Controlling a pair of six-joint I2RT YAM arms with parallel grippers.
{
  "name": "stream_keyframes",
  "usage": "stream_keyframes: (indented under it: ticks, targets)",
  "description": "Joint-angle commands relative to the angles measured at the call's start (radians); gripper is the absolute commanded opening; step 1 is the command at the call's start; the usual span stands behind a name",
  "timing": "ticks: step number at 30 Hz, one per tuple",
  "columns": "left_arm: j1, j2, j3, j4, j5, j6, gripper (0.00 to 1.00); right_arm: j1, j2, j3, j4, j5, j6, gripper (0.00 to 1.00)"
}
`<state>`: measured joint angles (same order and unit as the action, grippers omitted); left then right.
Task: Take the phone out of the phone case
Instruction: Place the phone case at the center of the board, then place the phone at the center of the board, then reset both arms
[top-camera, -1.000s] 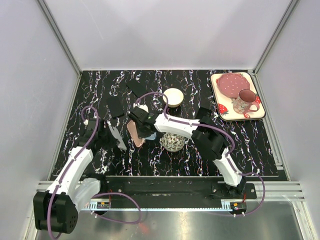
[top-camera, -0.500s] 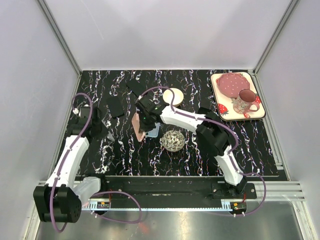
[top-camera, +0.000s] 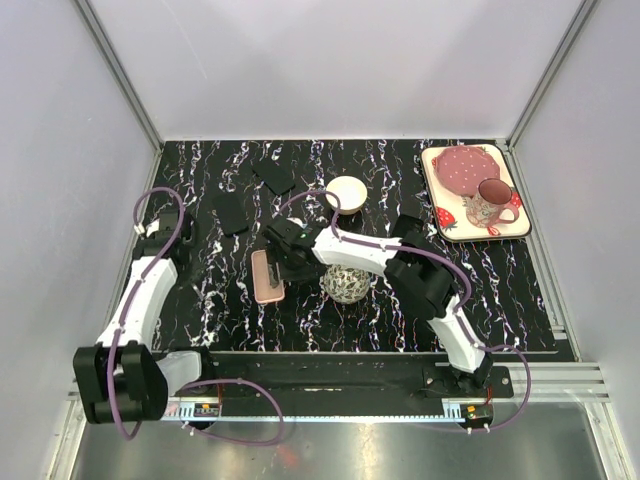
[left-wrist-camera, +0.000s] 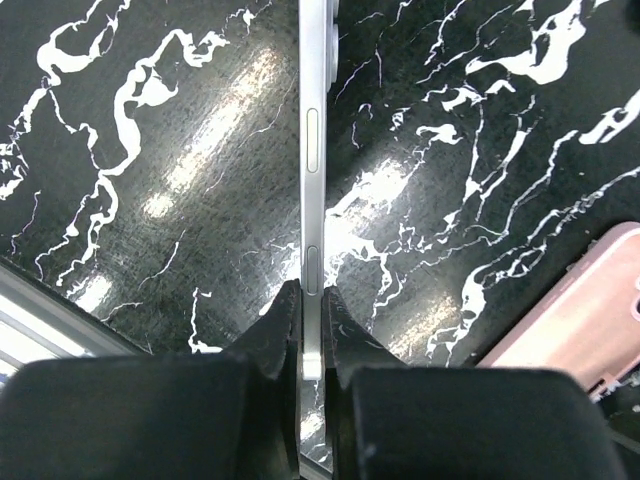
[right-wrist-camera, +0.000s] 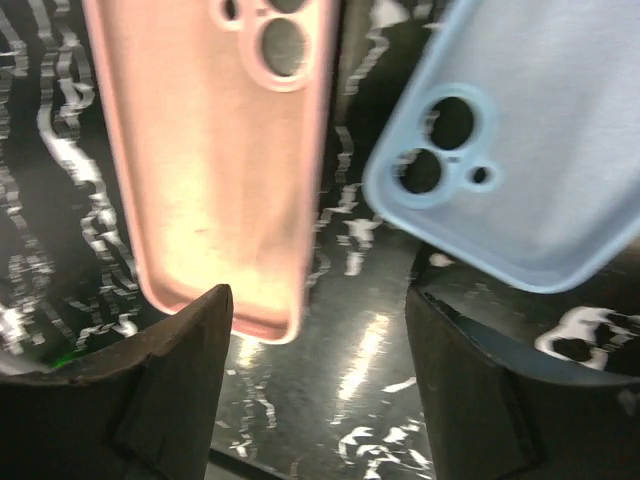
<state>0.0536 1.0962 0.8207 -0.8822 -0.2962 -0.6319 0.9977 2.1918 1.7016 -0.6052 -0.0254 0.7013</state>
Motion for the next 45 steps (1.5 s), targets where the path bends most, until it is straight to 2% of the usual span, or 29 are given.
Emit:
stream_keyframes:
  ticks: [1,4,6,7,8,9,10,11,15,17,21,25,29,35,42,45]
  targets:
    - [0.003,0.095,0.067,0.058,-0.014,0.027,0.00,-0.011,-0.105,0.024,-0.116,0.238,-0.025,0.75]
    - [0.005,0.187,0.113,0.089,0.029,0.050,0.00,-0.011,-0.182,-0.013,-0.114,0.306,-0.017,0.77]
    - [0.003,0.227,0.139,0.100,0.068,0.069,0.04,-0.014,-0.253,-0.060,-0.116,0.357,0.003,0.77]
    - [0.003,0.263,0.162,0.103,0.087,0.073,0.09,-0.018,-0.277,-0.078,-0.114,0.375,0.013,0.77]
    - [0.003,0.277,0.172,0.110,0.100,0.077,0.17,-0.022,-0.329,-0.118,-0.114,0.399,0.036,0.78]
    - [0.003,0.289,0.184,0.117,0.112,0.084,0.20,-0.034,-0.355,-0.141,-0.116,0.406,0.046,0.82]
    - [0.003,0.307,0.199,0.126,0.156,0.096,0.23,-0.047,-0.378,-0.161,-0.114,0.404,0.049,0.83]
    - [0.005,0.315,0.210,0.144,0.178,0.104,0.32,-0.057,-0.420,-0.195,-0.116,0.400,0.049,0.83]
    - [0.003,0.353,0.264,0.157,0.233,0.123,0.57,-0.116,-0.515,-0.261,-0.156,0.430,0.038,0.84]
    - [0.003,0.360,0.296,0.154,0.239,0.126,0.63,-0.140,-0.570,-0.289,-0.183,0.465,0.035,0.87]
    - [0.005,0.324,0.357,0.137,0.247,0.120,0.65,-0.162,-0.659,-0.336,-0.222,0.507,0.033,0.88]
    - [-0.001,0.185,0.359,0.204,0.450,0.144,0.66,-0.165,-0.733,-0.402,-0.242,0.502,0.049,0.88]
    - [-0.012,0.048,0.331,0.252,0.558,0.153,0.72,-0.163,-0.820,-0.502,-0.214,0.484,0.107,0.88]
    - [-0.021,-0.146,0.213,0.247,0.542,0.167,0.80,-0.163,-0.886,-0.629,-0.191,0.463,0.138,0.87]
    - [-0.024,-0.344,0.054,0.230,0.537,0.130,0.82,-0.163,-0.929,-0.707,-0.156,0.435,0.132,0.85]
    - [-0.024,-0.374,0.031,0.229,0.540,0.135,0.83,-0.163,-0.946,-0.740,-0.143,0.433,0.162,0.84]
